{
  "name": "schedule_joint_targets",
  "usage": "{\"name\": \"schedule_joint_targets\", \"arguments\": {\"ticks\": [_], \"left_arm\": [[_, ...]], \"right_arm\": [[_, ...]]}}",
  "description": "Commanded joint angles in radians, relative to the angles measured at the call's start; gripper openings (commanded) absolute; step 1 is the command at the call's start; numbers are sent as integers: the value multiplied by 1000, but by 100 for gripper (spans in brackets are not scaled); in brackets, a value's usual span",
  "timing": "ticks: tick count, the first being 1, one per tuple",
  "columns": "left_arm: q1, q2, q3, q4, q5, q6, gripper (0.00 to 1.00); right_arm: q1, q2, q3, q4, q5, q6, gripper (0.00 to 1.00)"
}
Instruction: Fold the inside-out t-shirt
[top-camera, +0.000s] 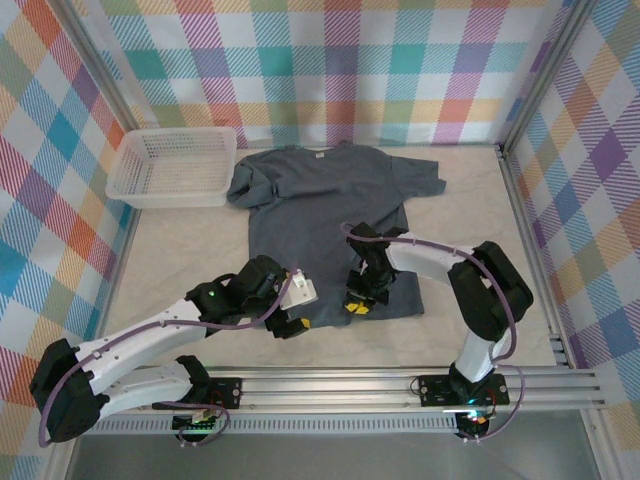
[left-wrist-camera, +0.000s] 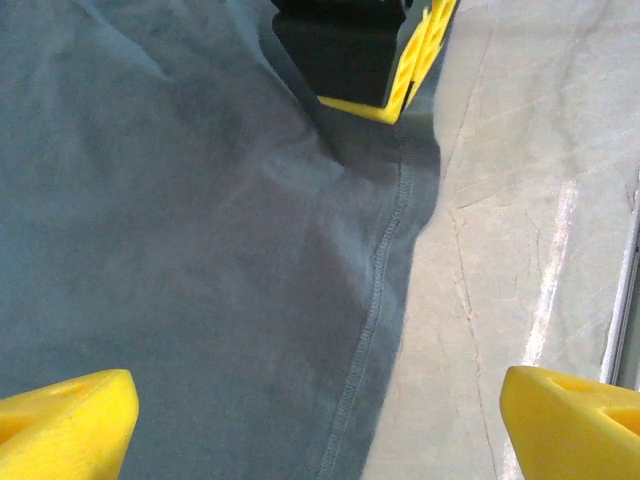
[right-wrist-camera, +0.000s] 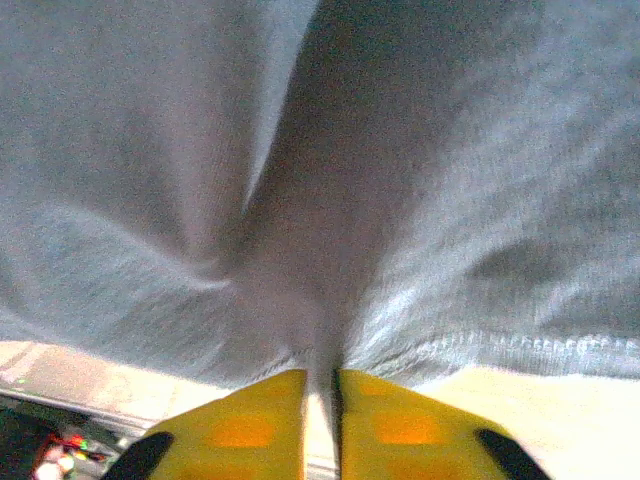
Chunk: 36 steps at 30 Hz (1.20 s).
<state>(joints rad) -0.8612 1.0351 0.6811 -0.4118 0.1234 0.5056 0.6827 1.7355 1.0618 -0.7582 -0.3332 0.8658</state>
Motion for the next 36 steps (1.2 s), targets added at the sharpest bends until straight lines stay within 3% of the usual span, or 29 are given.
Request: {"name": "schedule_joint_targets", "arguments": {"ticks": [1,9,11,13,15,22,27,29,36], "left_arm": [[-27,30,6,29,42,-7,93],[-77,134,15,90,25,-3,94],[-88,149,12,108,24,-8,94],[-91,156,5,124,22,-15,94],[-92,159,3,125,20,-18,95],[-93,152,-4,116,2,-27,95],[-93,141,-12,117,-4,-39,95],[-93,134,-18,120,-3,-41,95],[-99,143,-17,179,25,-55,95]], "right_arm": [[8,-36,0,-36,-5,-19,0],[7,-69,8,-39,18,-19,0],[9,-70,-5,-52,56,-28,30],[11,-51,-18,-51,62,-43,39],[25,-19,-19,-56,60,-55,41],[46,27,1,-38,68,-61,34],[46,40,9,-50,73,-59,6],[46,14,13,-65,83,-57,0],[46,-99,73,-122,76,-49,0]]}}
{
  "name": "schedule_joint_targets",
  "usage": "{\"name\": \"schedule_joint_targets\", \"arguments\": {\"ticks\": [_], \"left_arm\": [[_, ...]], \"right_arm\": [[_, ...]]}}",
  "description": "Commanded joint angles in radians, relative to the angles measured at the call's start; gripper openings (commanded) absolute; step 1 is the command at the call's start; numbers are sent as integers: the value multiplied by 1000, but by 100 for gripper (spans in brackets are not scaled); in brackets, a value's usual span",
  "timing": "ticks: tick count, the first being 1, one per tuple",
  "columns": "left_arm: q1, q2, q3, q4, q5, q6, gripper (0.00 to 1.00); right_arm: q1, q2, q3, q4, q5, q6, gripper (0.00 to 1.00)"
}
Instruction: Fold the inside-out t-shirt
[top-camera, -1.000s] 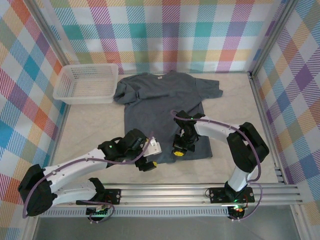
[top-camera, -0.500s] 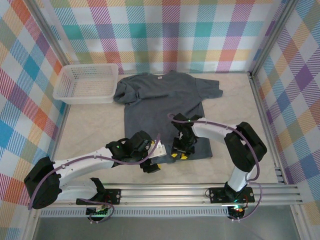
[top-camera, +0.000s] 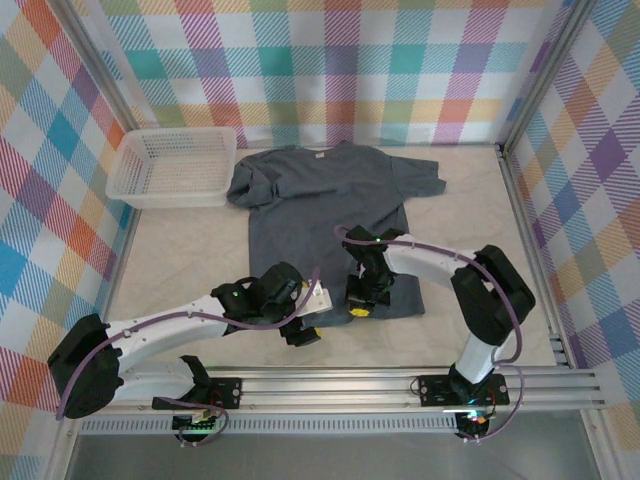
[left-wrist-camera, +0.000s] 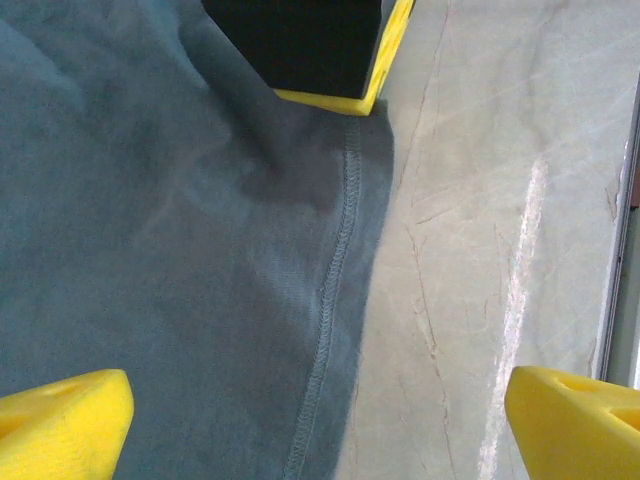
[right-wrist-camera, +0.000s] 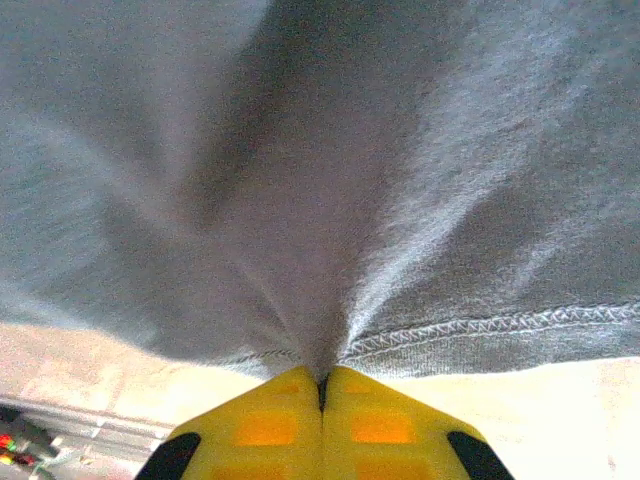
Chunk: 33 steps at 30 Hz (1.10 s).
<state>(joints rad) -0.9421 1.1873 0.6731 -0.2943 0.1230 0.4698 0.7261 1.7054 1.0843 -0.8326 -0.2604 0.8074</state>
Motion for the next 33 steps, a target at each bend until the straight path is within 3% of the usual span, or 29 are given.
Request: {"name": "schedule_joint_targets", "arguments": {"ticks": [1,8,16,19,21,24,27,29,33], "left_arm": [[-22,-2,-5,74,27,-25,95],[-34,158,71,111,-31,-58,99],[-34,293,66,270,-391,-176,97],[-31,295,65,298,-416,-184,81],[-29,285,70,307,-392,-185,57],[-26,268,73,310,-361,-190,34],[-17,254,69,308,-353,-201,4],[-9,248,67,297,-354,-206,0],[13,201,112,234,-287,-278,0]], "right_arm": [[3,-79,60,-52,3,13,0],[3,-105,130,-64,-5,26,0],[1,-145,143,-83,-3,20,0],[1,-150,133,-86,-11,14,0],[0,-151,125,-85,-9,14,0],[1,-151,116,-79,-11,15,0],[0,-155,108,-79,-11,12,0],[-1,-164,102,-92,23,1,0],[-7,-230,55,-109,188,-61,16]]}}
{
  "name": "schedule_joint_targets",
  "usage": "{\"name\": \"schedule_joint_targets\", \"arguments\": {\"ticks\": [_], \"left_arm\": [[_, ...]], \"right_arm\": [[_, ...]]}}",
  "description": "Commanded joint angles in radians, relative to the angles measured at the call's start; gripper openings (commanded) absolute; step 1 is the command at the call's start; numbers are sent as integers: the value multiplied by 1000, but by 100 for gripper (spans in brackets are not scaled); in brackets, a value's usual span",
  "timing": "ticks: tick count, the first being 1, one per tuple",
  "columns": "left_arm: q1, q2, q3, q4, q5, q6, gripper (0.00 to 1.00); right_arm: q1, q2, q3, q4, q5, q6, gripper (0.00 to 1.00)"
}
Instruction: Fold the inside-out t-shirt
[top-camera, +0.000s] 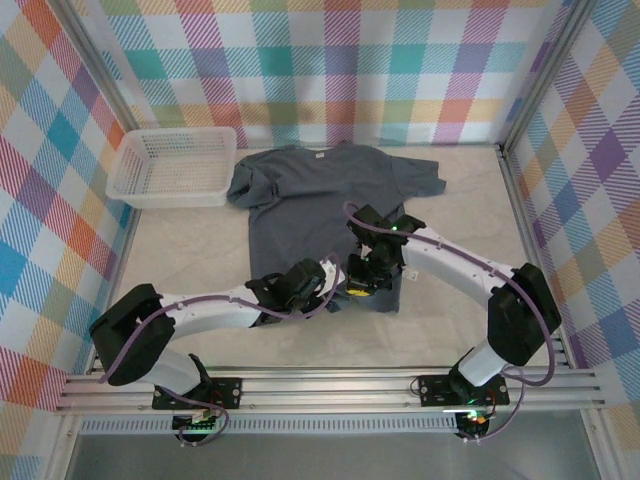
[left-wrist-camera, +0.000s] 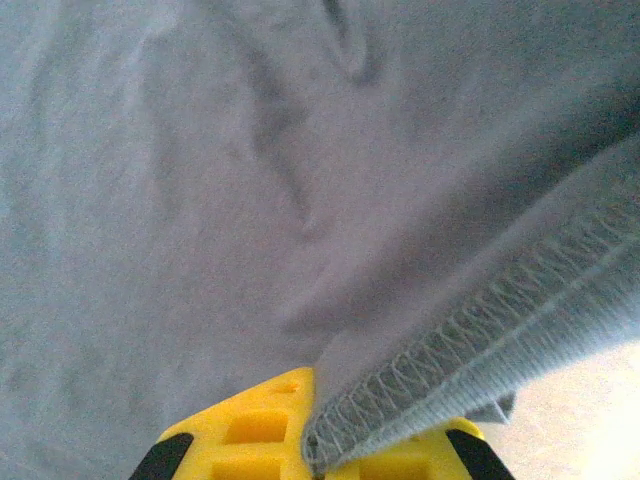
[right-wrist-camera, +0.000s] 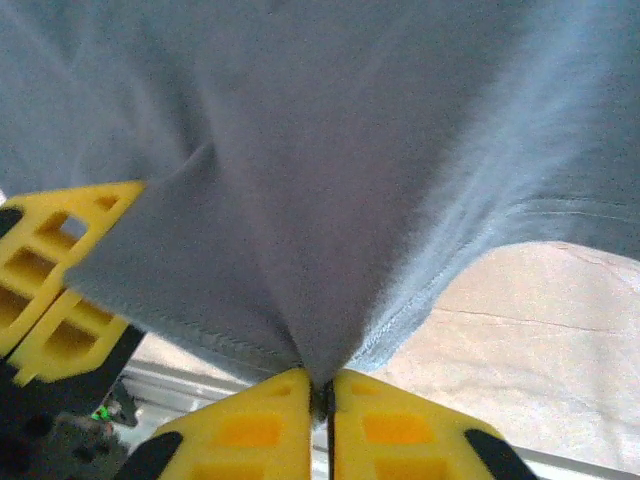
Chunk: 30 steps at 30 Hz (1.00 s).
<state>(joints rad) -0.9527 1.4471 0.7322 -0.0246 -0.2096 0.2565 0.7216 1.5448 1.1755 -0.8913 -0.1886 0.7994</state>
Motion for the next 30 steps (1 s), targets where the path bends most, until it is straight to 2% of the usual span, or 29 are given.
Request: {"name": "schedule_joint_targets", "arguments": {"ticks": [1,3,6,7,10,12,14,15,19,21,23,26,27,28,30], "left_arm": [[30,-71,74,-57,80,-93,0],[36,-89,118,-102,153,-140,0],[38,-99,184,-162,204,-204,0],[38,-99,200,-175,205,-217,0],[44,-96,239,-200,195,-256,0],[48,-85,263,-211,190,-276,0],[51,-72,286,-223,190,-289,0],[50,-66,300,-230,190,-291,0],[54,-55,339,-245,179,-310,0],[54,-63,347,-245,189,-316,0],[55,-75,349,-245,202,-313,0],[55,-105,334,-245,181,-303,0],[57,-119,322,-244,165,-303,0],[60,-133,309,-245,157,-305,0],[71,-166,274,-239,152,-312,0]], "right_arm": [[-2,-93,-57,-30,139,-82,17],[-2,-173,-109,37,177,-175,23],[1,-336,-195,181,238,-341,48],[2,-389,-231,239,250,-398,53],[15,-550,-384,480,212,-644,56],[39,-638,-510,658,188,-841,69],[62,-673,-596,805,205,-987,84],[66,-671,-619,864,215,-1022,88],[76,-559,-628,1011,242,-1068,93],[95,-462,-627,1124,385,-1056,93],[97,-393,-609,1202,530,-1021,85],[98,-302,-545,1153,794,-991,56],[96,-284,-535,1122,853,-986,52],[95,-280,-535,1097,884,-986,45],[95,-313,-553,1060,829,-985,29]]}}
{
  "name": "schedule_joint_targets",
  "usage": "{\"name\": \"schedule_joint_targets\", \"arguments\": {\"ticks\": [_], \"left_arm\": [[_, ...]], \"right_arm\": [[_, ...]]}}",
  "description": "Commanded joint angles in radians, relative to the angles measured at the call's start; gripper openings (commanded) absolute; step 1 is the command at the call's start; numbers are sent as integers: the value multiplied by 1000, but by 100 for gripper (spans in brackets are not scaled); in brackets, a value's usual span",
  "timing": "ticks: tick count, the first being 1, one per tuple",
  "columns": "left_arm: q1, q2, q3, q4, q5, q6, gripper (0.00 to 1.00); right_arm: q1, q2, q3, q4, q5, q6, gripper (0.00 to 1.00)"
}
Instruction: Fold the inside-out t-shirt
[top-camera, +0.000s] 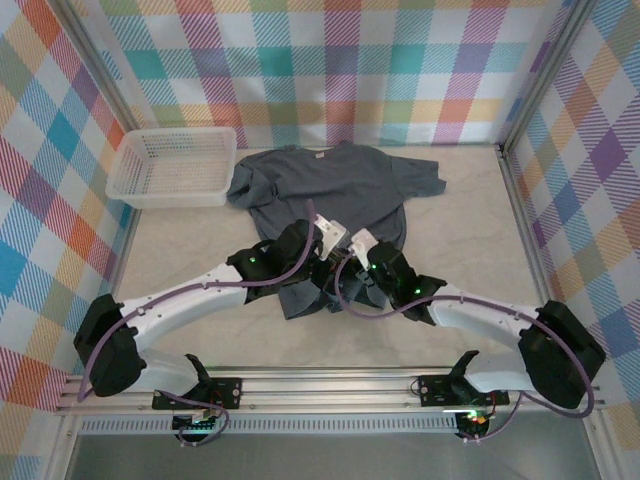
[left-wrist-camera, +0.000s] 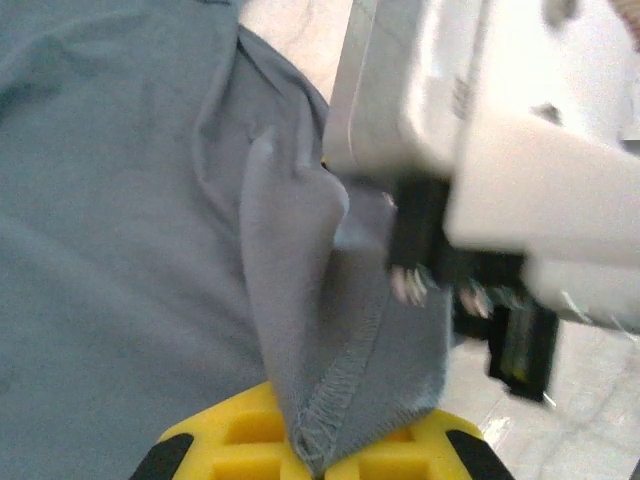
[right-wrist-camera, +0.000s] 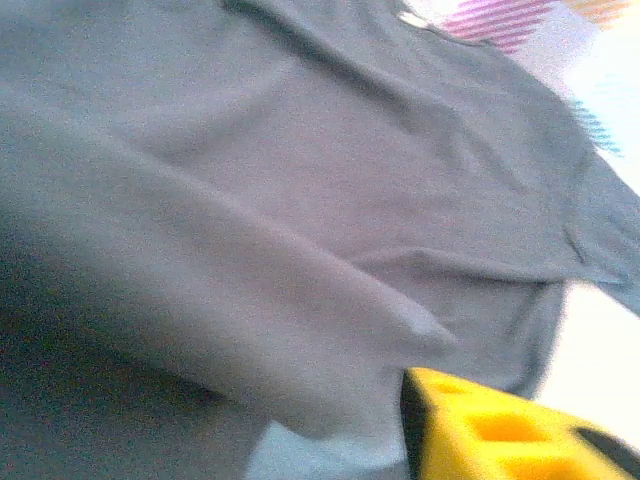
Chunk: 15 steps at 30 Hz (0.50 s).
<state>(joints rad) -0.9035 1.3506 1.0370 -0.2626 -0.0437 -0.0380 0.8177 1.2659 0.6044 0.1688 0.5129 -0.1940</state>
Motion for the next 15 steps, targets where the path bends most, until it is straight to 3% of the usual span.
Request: {"name": "schedule_joint_targets", "arguments": {"ticks": [1,2,4,5,10,13,15], "left_arm": [[25,-80,-47,6,-12,-20,0],[28,-90,-68,16,-6,-17,0],[28,-100,-113,50,4,4,0],[27,-100,-136,80,13,17,6],[27,-51,-251,317,87,60,83],[24,20,-237,384,139,70,100],[23,56,-237,435,119,64,100]], "right_arm": [[-2,-66,13,-24,67,11,15],[-2,-109,11,-57,-15,20,0],[-2,-179,15,-110,-136,53,0],[-2,-210,28,-147,-191,74,0],[-2,-265,91,-267,-345,169,0],[-2,-253,115,-298,-338,192,0],[-2,-242,131,-310,-338,195,0]]}}
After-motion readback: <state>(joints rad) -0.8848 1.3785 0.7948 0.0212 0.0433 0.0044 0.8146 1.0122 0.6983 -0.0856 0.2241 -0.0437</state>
